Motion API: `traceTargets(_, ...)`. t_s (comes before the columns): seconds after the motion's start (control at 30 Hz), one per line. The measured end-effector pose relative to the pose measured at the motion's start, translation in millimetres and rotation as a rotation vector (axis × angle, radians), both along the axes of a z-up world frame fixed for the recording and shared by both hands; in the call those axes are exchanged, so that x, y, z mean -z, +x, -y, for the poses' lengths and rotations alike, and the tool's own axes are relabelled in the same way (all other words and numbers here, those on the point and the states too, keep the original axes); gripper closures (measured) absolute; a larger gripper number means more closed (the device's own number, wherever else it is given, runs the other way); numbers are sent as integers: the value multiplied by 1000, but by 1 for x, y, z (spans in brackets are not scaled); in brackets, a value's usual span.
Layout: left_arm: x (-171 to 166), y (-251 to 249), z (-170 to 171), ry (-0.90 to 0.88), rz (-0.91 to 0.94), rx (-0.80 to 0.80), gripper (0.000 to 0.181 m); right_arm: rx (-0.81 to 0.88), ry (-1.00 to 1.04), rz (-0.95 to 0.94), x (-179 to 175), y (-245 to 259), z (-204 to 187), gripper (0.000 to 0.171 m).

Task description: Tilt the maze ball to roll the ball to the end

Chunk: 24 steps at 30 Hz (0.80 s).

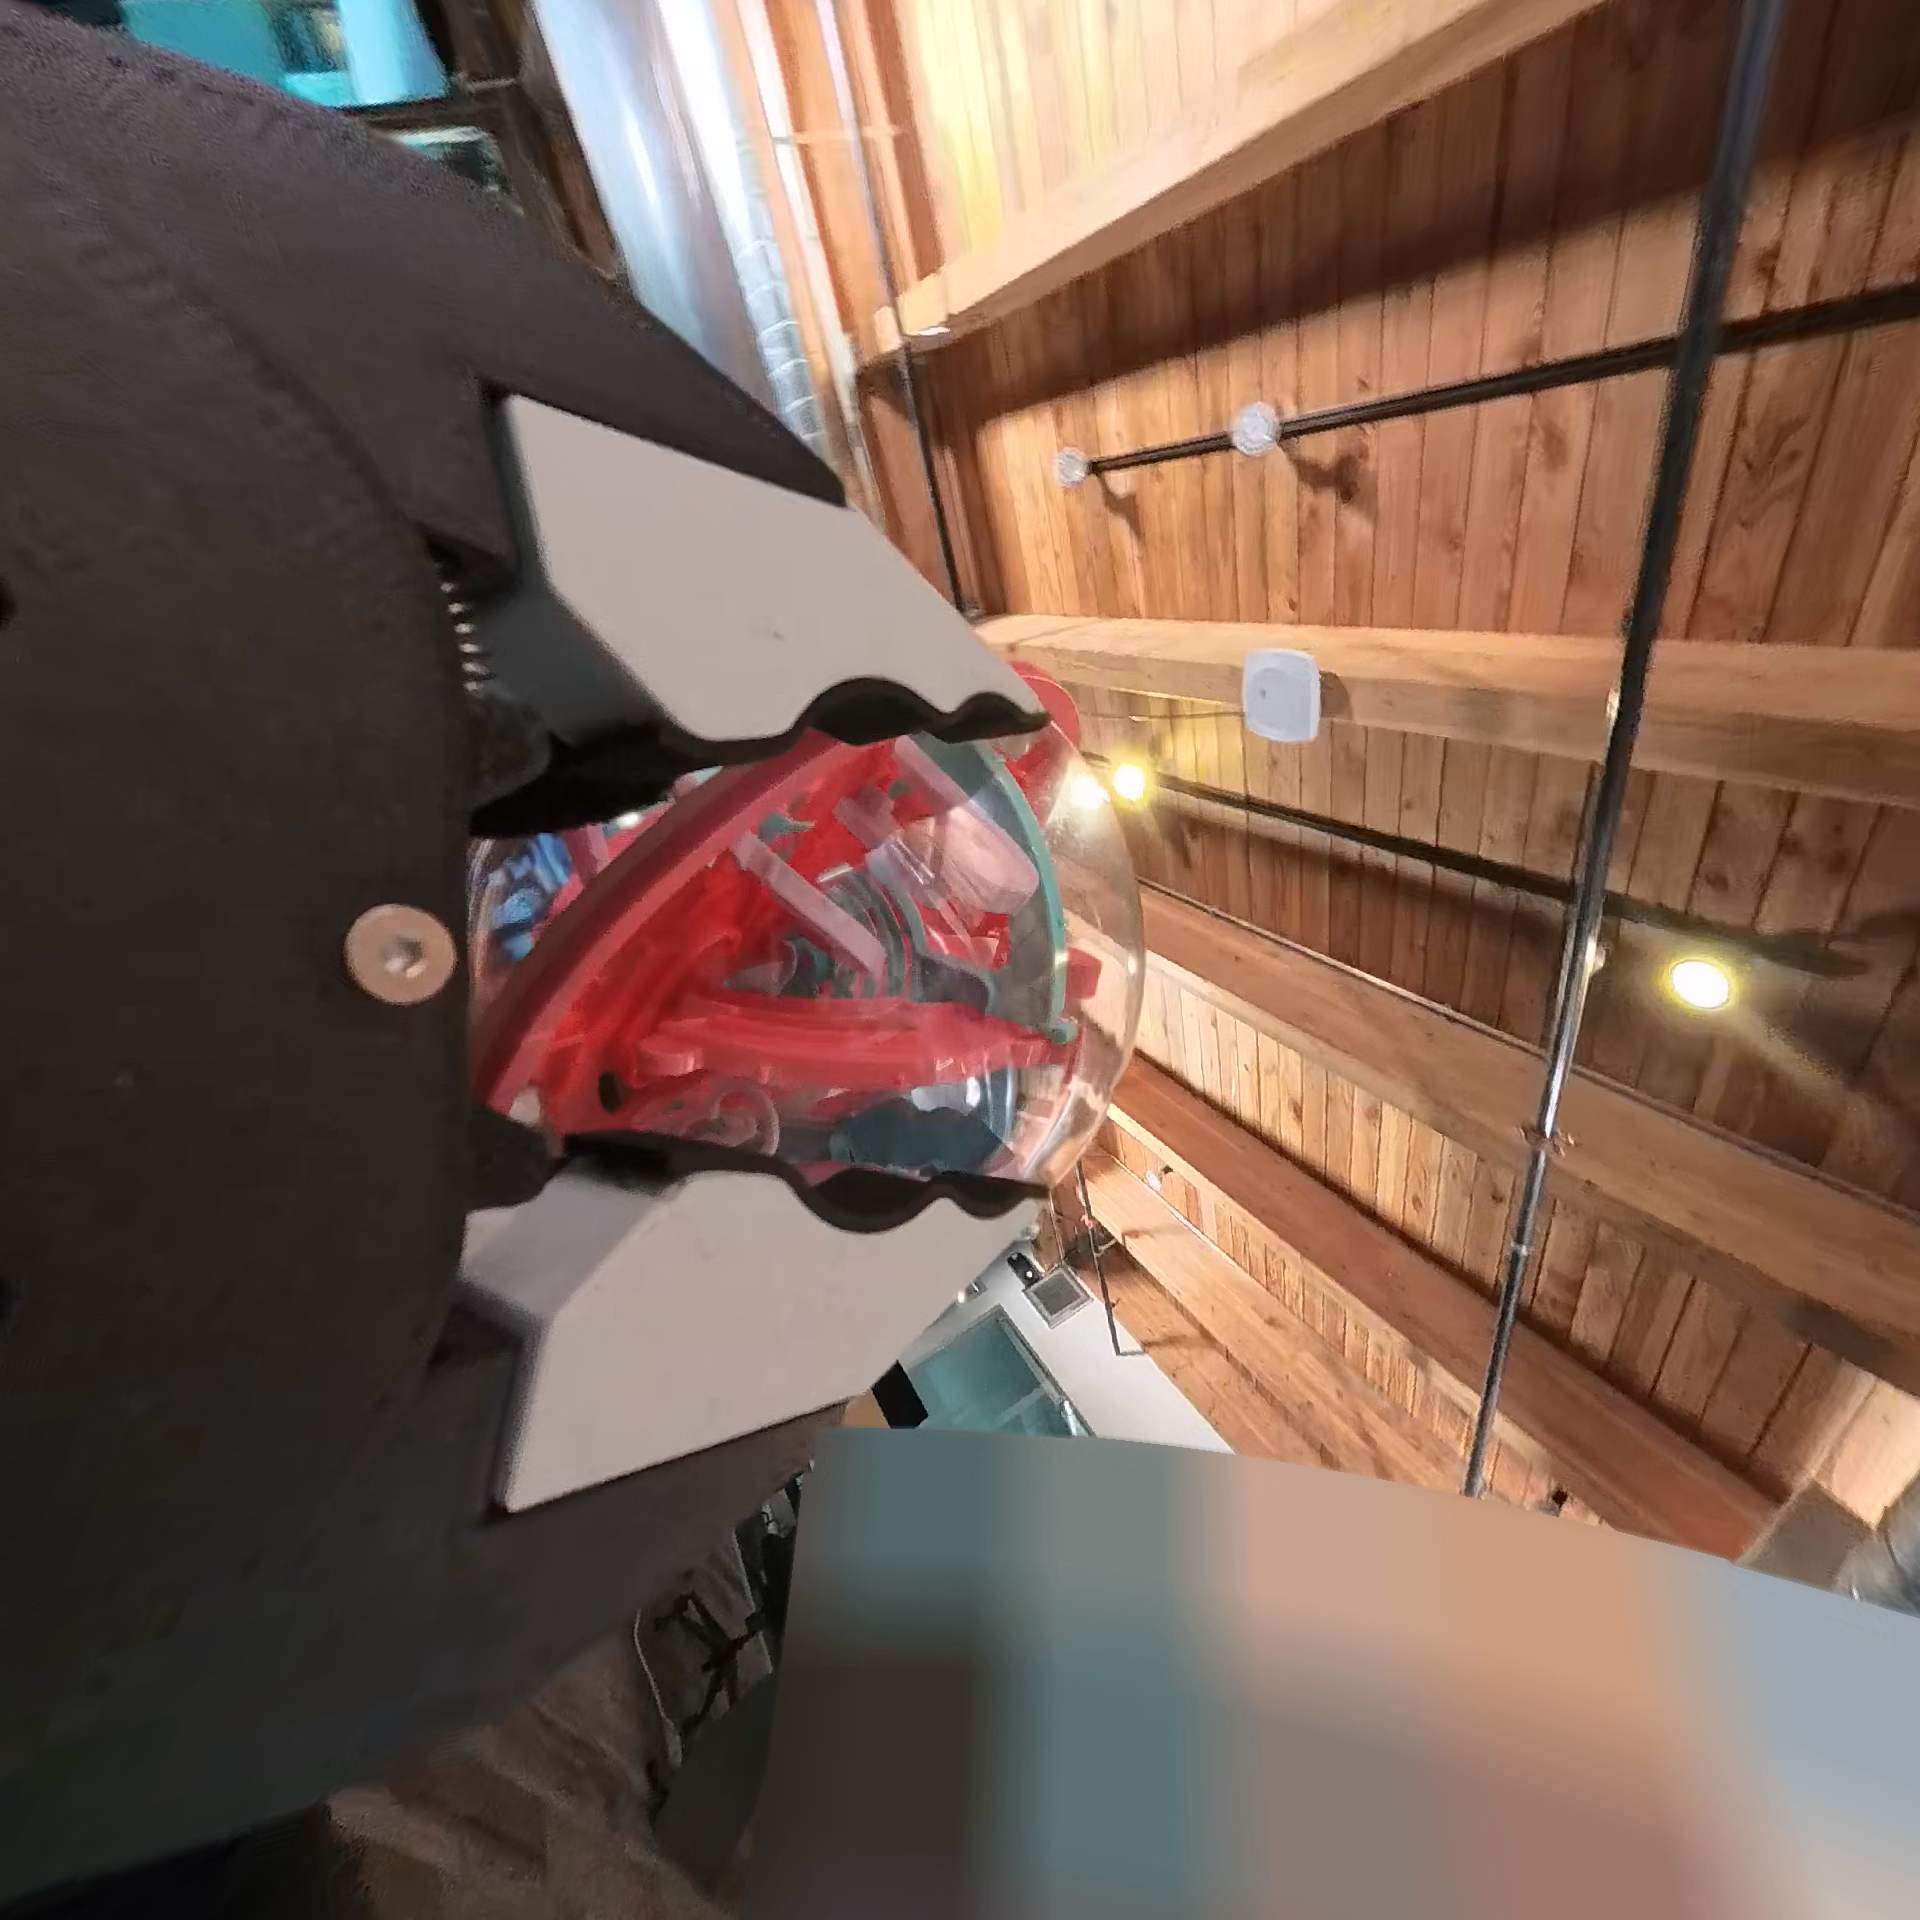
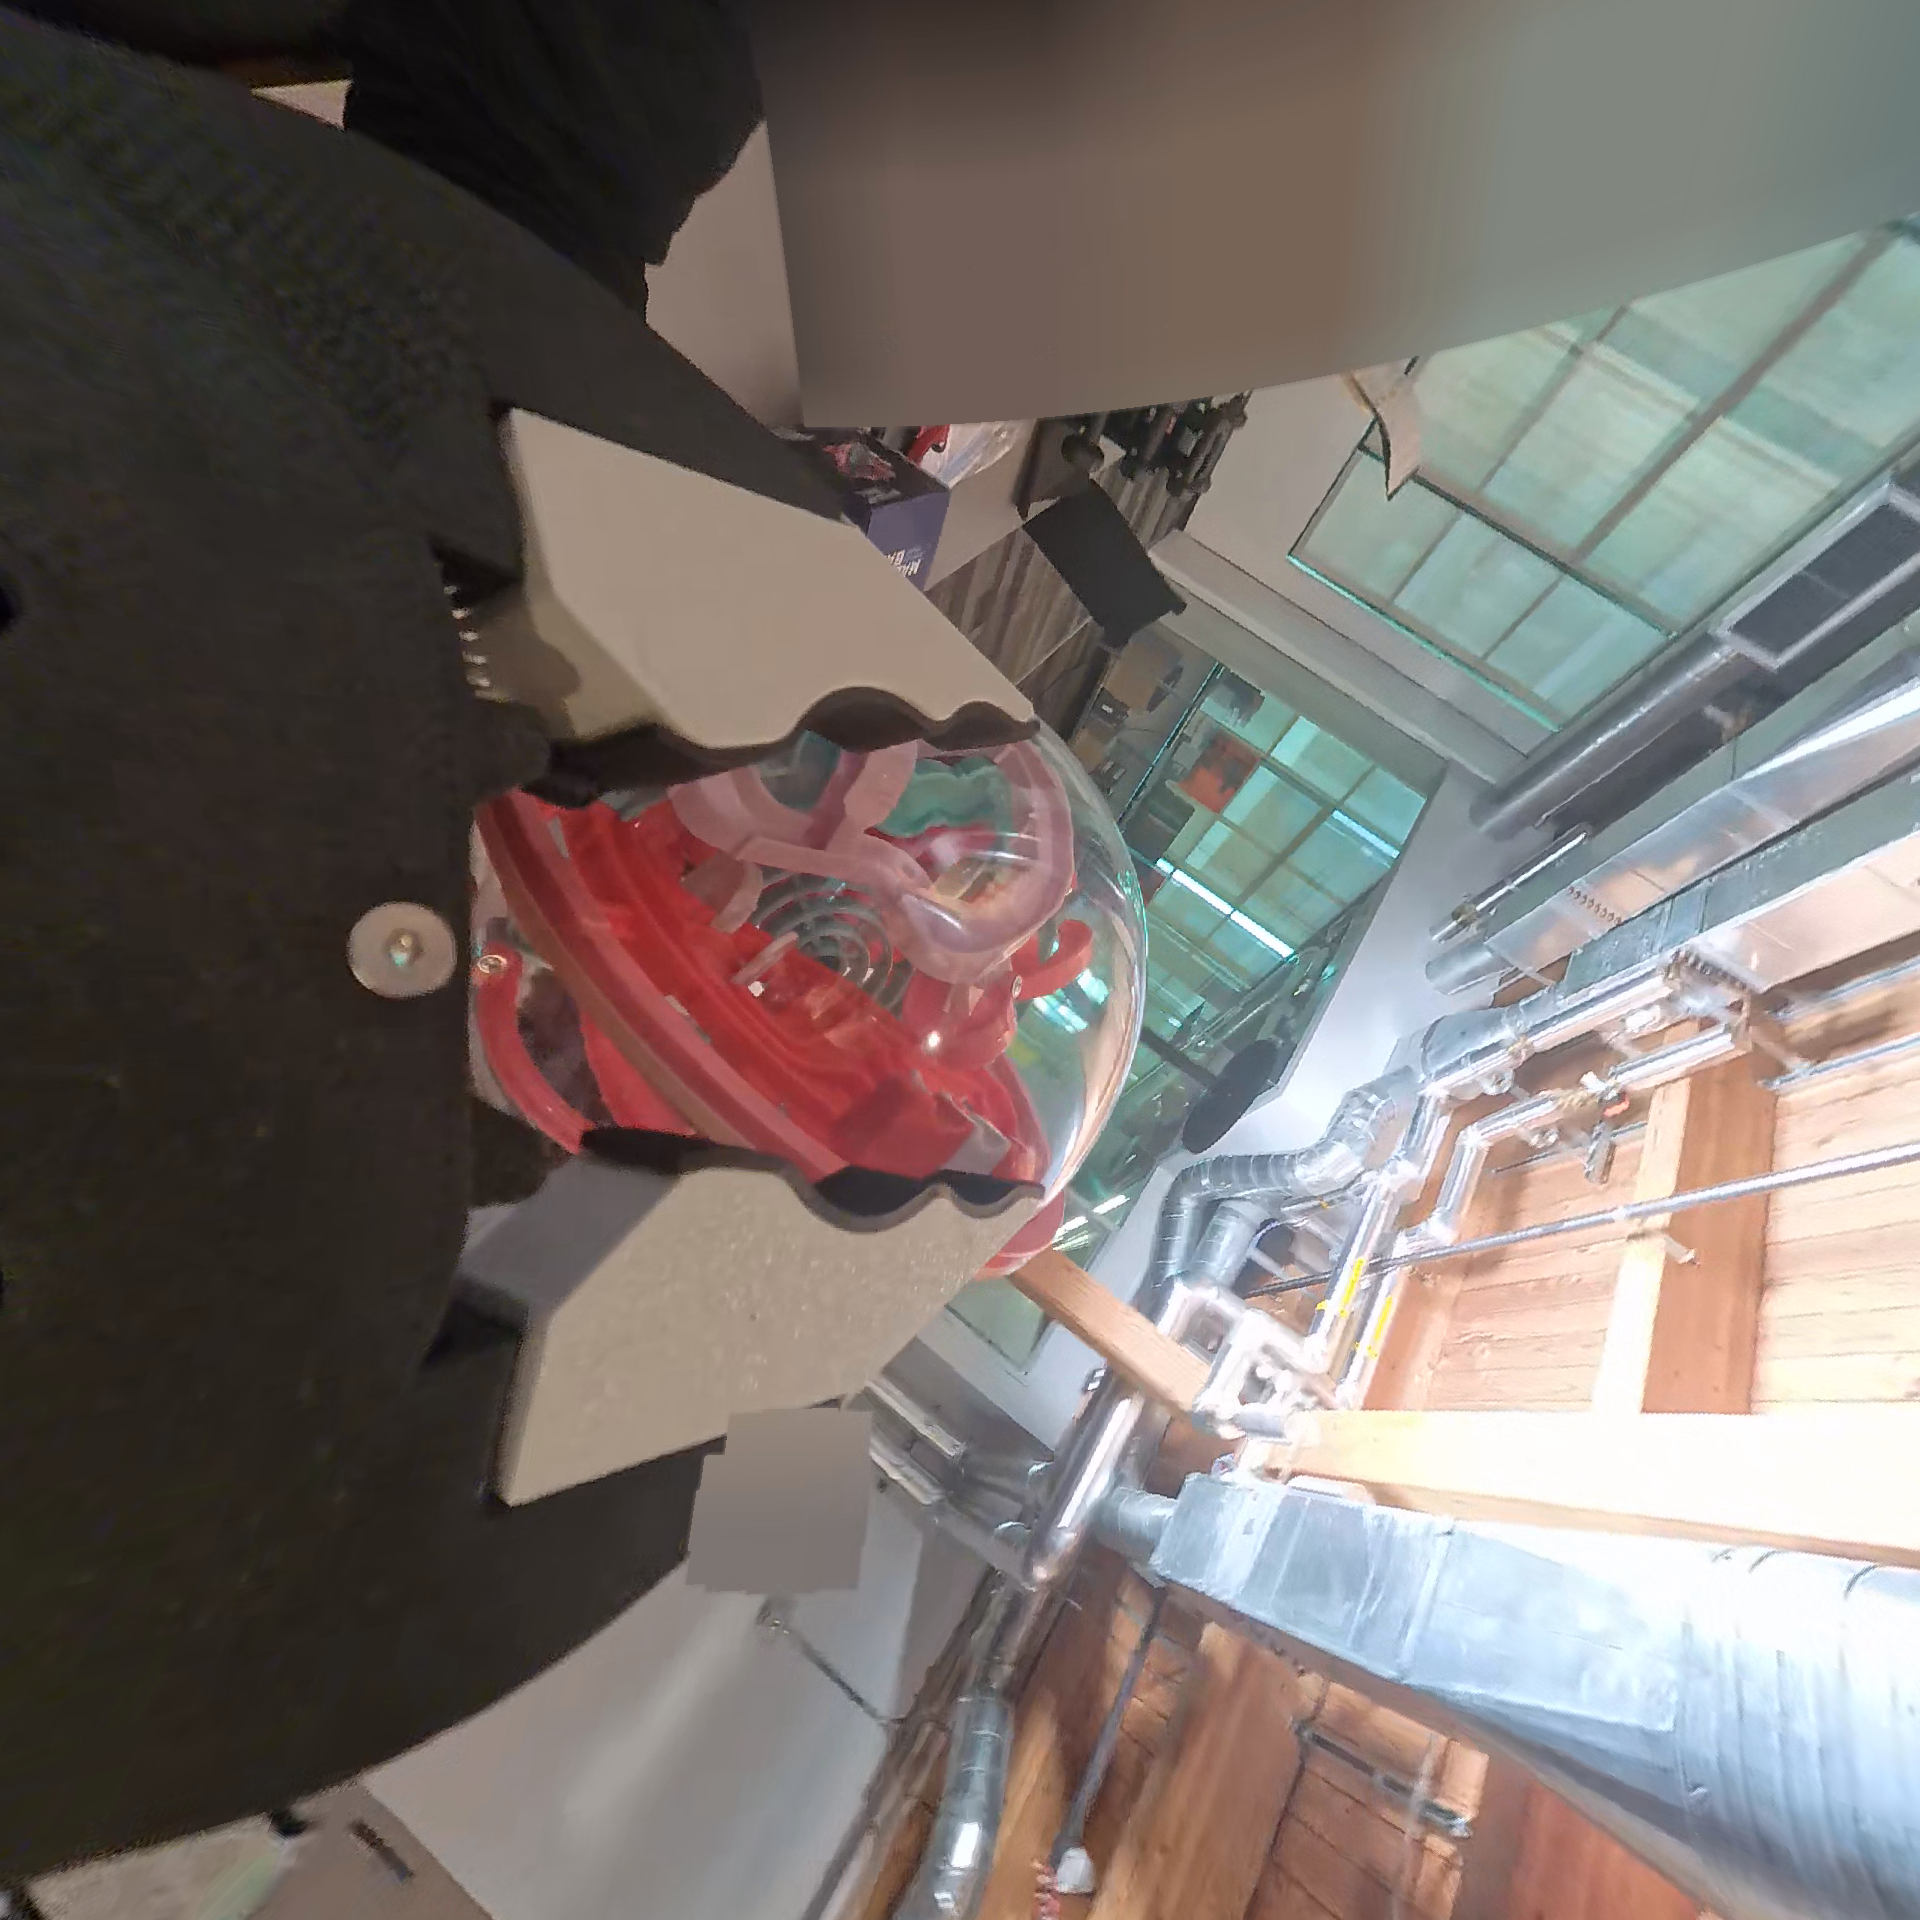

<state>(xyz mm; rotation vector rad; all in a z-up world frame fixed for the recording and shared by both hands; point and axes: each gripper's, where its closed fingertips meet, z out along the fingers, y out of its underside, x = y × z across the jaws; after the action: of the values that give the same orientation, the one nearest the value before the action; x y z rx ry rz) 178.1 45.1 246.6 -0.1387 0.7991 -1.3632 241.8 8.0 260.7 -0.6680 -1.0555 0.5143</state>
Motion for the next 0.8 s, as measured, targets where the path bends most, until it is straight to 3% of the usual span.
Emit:
traceTargets(0.1,-11,-9,41,124,35,-50,99,-25,116,24,-12,-6,33,92)
traceTargets(0.13,-20,-5,34,140,40,-72,99,-35,95,5,-22,1,17,92)
traceTargets(0.23,-35,21,-46,-25,-36,-14,100,-11,-69,-73,-30,26,-57,91)
traceTargets(0.33,-2,28,-62,-113,-65,-76,98,-50,-175,-102,3,33,-78,91)
traceTargets(0.5,53,28,-92,-287,-56,-5,97,4,-297,-104,50,31,-103,92)
traceTargets(0.8,70,28,-98,-321,-54,-2,97,10,-320,-83,64,30,-107,92)
